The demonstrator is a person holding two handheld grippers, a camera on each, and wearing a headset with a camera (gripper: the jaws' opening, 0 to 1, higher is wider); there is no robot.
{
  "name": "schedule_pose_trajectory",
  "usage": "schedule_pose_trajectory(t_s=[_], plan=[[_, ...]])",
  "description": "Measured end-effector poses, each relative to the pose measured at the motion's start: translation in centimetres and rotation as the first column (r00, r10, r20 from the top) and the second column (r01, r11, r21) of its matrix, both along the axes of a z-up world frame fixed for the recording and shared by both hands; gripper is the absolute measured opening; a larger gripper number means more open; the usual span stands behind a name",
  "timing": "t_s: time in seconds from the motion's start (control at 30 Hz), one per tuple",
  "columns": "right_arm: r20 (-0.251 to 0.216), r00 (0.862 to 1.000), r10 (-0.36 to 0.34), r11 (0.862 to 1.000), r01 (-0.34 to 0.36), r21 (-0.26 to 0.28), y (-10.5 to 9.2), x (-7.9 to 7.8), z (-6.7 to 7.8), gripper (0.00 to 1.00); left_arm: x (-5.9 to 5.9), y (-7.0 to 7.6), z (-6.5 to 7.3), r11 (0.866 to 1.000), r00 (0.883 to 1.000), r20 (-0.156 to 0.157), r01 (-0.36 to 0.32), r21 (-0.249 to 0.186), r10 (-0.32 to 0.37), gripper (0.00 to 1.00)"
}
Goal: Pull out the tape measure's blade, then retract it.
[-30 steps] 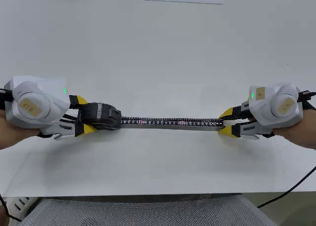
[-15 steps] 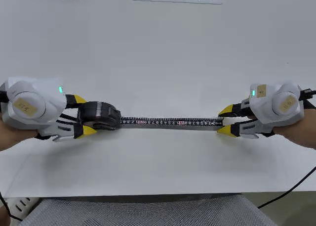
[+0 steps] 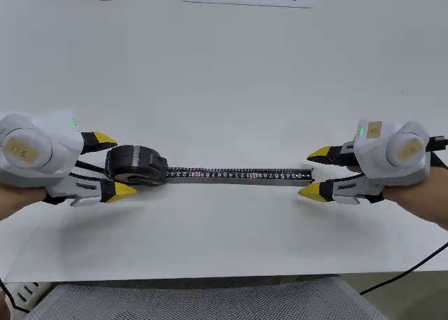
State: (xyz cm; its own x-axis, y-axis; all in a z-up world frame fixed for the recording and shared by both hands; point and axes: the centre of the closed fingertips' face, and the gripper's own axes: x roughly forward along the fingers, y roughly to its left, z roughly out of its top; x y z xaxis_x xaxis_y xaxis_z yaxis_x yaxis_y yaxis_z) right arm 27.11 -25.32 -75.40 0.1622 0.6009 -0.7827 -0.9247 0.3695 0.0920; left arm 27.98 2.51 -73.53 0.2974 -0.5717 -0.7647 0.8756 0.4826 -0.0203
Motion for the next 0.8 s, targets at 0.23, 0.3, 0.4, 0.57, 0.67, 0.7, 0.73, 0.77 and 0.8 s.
schedule_pose_trajectory(t_s=[0.23, 0.3, 0.4, 0.57, 0.67, 0.7, 0.73, 0.77, 0.8], plan=[[0.022, 0.998, -0.060, 0.998, 0.059, 0.022, 0.3, 0.4, 0.6, 0.46, 0.2, 0.3, 1.1, 0.997, 0.997, 0.023, -0.067, -0.036, 0.068, 0.53], [0.024, 0.997, -0.073, 0.997, 0.072, 0.028, 0.4, 0.4, 0.8, 0.48, 0.2, 0.4, 1.3, 0.996, 0.996, 0.028, -0.079, -0.041, 0.080, 0.54], [0.034, 0.995, -0.096, 0.995, 0.095, 0.033, 0.5, 0.4, 1.1, 0.52, 0.1, 0.6, 1.6, 0.992, 0.993, 0.028, -0.110, -0.061, 0.112, 0.56], [0.040, 0.991, -0.127, 0.991, 0.125, 0.051, 0.5, 0.4, 1.6, 0.56, 0.0, 1.0, 1.9, 0.985, 0.988, 0.025, -0.148, -0.086, 0.150, 0.57], [0.048, 0.989, -0.143, 0.988, 0.140, 0.057, 0.6, 0.3, 1.9, 0.57, -0.1, 1.2, 2.0, 0.982, 0.986, 0.031, -0.163, -0.094, 0.166, 0.57], [0.051, 0.988, -0.148, 0.988, 0.145, 0.060, 0.6, 0.3, 2.0, 0.58, -0.1, 1.2, 2.1, 0.980, 0.984, 0.034, -0.169, -0.100, 0.174, 0.58], [0.055, 0.987, -0.153, 0.987, 0.149, 0.062, 0.7, 0.2, 2.1, 0.58, -0.2, 1.3, 2.2, 0.978, 0.983, 0.034, -0.176, -0.108, 0.181, 0.58], [0.062, 0.986, -0.157, 0.986, 0.153, 0.065, 0.8, 0.2, 2.2, 0.59, -0.2, 1.3, 2.3, 0.977, 0.982, 0.035, -0.181, -0.110, 0.186, 0.58], [0.064, 0.985, -0.162, 0.985, 0.158, 0.067, 0.9, 0.1, 2.2, 0.59, -0.3, 1.4, 2.3, 0.976, 0.981, 0.040, -0.186, -0.110, 0.191, 0.58]])
